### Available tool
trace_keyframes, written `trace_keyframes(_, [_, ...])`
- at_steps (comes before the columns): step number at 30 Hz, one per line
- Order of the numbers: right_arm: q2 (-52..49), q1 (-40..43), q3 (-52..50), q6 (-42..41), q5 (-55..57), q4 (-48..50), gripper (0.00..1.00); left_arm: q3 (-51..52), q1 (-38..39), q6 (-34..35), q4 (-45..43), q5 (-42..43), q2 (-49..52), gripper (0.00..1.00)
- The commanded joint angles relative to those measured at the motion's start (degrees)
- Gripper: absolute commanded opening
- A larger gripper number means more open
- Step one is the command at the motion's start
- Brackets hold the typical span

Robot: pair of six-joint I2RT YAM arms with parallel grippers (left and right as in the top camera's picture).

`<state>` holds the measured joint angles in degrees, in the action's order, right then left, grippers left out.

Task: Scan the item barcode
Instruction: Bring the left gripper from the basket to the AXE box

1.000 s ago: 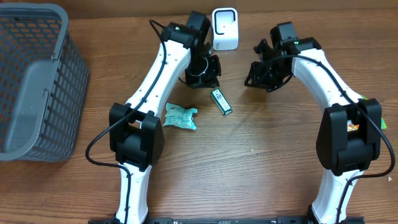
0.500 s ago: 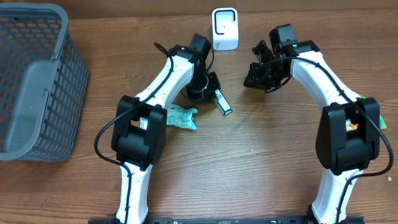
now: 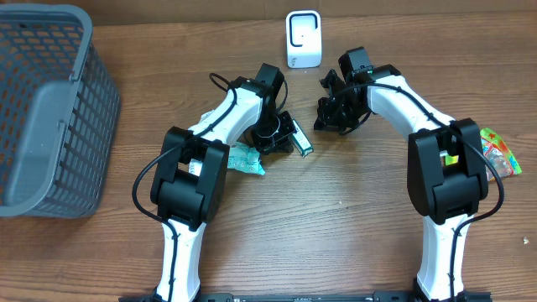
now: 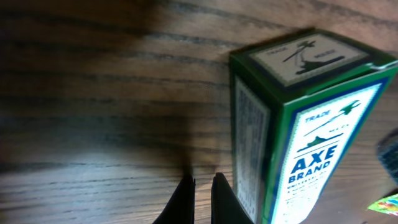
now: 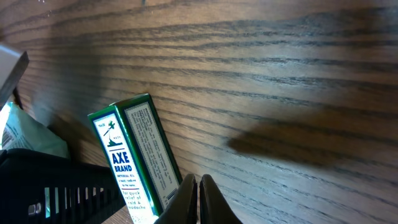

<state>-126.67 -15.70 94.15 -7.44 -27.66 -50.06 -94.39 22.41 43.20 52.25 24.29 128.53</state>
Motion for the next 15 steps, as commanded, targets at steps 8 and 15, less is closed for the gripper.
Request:
trace_keyframes(8, [-1.0,-2.0,-1.1,0.4,-1.6,0.9,0.04,1.9,-0.7,0.7,-2.1,-0.9,0.6,0.04])
trace_keyframes(15, [-1.0,-2.3,-5.1,0.4,-5.0,4.9,0.04,4.8,-2.8,0.9,-6.6,1.8,0.6,0.04])
